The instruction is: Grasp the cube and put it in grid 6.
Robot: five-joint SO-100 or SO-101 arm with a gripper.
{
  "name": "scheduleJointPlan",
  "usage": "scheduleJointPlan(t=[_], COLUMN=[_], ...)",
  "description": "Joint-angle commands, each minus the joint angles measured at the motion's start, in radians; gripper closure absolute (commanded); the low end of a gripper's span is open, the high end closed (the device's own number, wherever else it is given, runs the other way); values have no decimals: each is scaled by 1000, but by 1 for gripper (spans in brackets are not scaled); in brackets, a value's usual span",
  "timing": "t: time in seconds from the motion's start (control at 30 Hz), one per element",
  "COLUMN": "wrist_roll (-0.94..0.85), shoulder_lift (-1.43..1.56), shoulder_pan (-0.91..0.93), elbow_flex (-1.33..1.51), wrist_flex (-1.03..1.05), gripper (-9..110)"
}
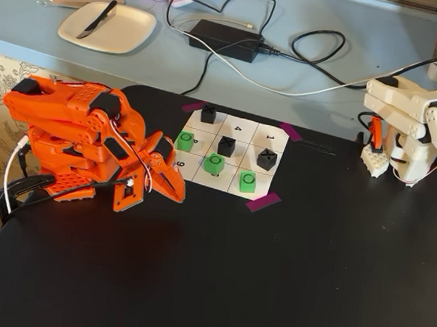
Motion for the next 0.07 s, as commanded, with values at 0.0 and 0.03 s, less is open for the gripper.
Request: scheduleJointPlan(t=[0.0, 0.03], wrist_roll=[0, 0], shoulder_lift=[5, 5], shoulder_pan=[-6, -6], elbow_flex=[67, 67], wrist_flex=[2, 2], gripper=[101, 101])
